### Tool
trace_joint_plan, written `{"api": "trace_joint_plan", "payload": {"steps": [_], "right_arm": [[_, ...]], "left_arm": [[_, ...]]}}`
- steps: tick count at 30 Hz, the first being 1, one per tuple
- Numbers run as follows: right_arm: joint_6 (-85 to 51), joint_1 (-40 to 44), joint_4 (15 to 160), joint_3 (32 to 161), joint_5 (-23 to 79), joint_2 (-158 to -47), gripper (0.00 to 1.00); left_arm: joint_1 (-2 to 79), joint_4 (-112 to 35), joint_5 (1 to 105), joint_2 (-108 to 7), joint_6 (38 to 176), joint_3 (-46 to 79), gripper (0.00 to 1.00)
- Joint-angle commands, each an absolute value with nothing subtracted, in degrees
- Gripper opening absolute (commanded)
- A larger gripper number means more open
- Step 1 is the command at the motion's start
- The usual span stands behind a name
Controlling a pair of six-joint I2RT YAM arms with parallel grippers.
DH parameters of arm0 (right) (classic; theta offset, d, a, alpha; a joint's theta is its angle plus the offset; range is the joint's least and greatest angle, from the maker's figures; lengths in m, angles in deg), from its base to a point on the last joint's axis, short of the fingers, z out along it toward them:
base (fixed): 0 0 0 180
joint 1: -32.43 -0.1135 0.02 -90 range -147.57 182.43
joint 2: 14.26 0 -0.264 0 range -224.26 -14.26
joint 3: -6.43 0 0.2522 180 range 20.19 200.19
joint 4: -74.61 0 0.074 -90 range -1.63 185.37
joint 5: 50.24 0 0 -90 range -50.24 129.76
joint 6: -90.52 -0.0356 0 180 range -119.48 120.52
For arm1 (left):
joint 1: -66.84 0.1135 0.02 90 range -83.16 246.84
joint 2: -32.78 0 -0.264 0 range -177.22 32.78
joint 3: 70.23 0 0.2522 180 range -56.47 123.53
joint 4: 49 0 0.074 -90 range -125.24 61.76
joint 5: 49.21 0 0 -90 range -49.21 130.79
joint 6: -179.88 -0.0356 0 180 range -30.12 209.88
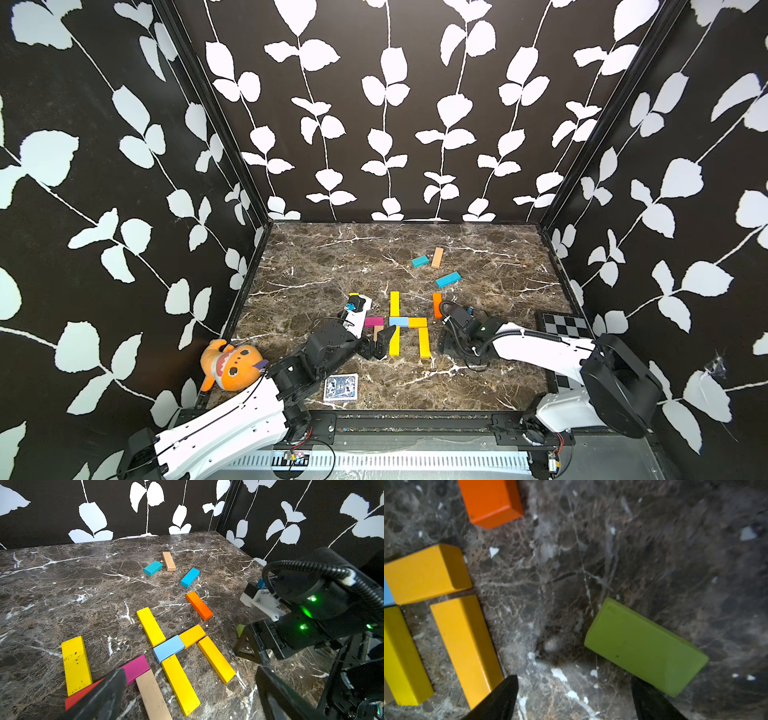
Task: Assemble the letter h with building blocks
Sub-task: Pick up the building block from the center of the board.
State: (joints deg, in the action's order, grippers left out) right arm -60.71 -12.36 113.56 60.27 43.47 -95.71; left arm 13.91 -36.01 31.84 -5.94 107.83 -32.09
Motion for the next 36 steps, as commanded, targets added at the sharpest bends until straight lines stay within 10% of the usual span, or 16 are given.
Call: {"api": "trace_joint_plan", "payload": {"steps": [1, 36], "right_arm": [[-58.85, -11.13, 116.24, 61.69, 47.22, -96.09, 0.86], [-54.21, -8.36, 122.21, 65.83, 50.98, -104.32, 0.84]], "left_arm": [[14.19, -36.73, 31.93, -5.57, 107.85, -32.75, 0.99], [14.28, -37.60, 31.63, -8.32, 107.76, -32.92, 0.99]]}}
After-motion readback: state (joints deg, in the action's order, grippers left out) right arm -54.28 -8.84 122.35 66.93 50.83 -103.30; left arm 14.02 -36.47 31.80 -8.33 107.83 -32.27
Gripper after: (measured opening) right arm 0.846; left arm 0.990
